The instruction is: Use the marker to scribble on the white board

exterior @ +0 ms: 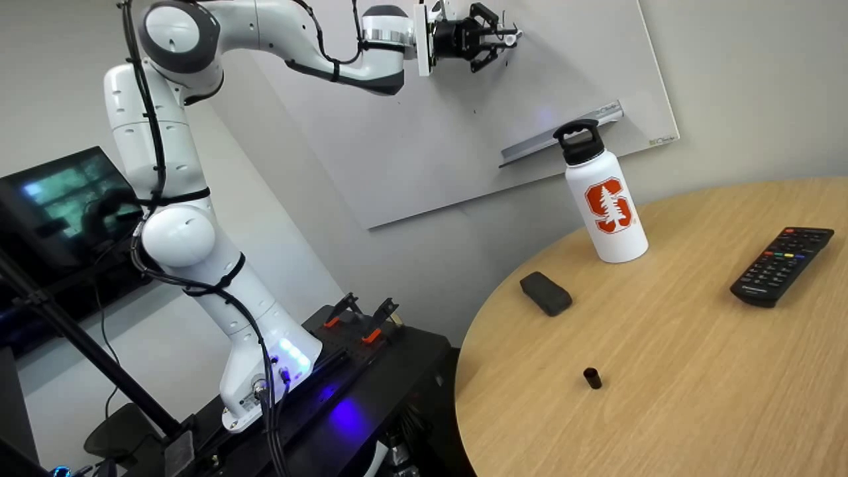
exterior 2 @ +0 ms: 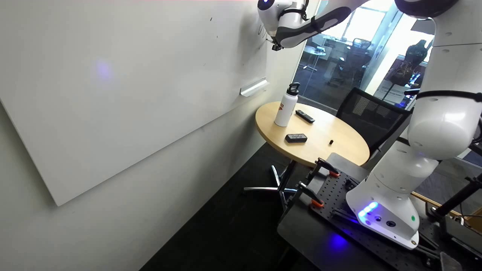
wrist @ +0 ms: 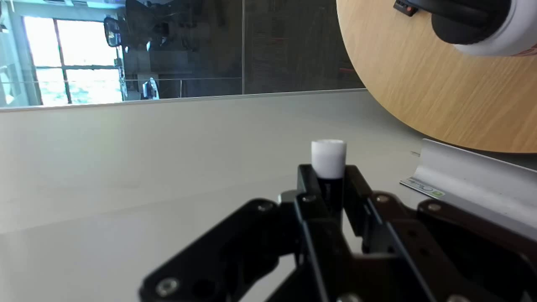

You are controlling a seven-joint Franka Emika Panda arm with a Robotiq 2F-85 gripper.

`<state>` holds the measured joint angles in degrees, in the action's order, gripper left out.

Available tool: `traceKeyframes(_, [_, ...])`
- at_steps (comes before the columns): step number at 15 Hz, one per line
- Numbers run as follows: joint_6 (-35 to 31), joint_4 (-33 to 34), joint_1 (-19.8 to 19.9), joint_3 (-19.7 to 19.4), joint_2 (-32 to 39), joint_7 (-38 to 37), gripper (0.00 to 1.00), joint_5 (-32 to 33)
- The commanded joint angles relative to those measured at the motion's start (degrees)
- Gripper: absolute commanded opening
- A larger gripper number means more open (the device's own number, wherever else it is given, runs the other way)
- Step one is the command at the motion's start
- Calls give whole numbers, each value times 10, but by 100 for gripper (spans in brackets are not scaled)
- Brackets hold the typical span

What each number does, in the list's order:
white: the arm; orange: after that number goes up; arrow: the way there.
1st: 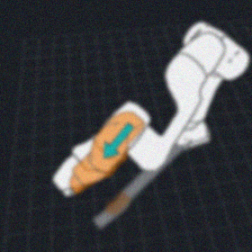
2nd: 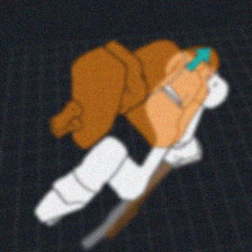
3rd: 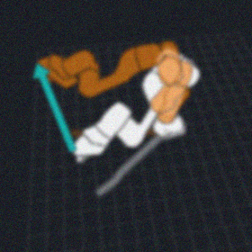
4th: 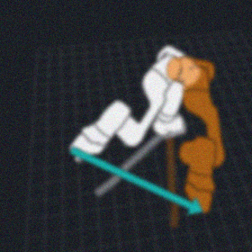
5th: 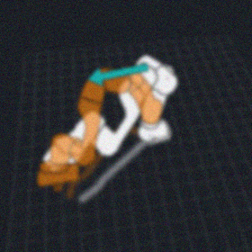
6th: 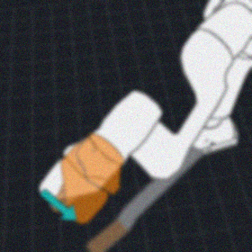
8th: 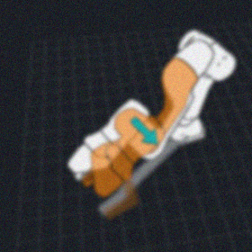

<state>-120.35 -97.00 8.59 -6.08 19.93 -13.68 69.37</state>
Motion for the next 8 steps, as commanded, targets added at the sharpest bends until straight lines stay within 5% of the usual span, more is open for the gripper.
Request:
traceKeyframes(1, [-12, 20, 2, -6, -14, 13, 5, -16])
traceKeyframes(8, [-8, 30, -6, -1, -16, 18, 5, -21])
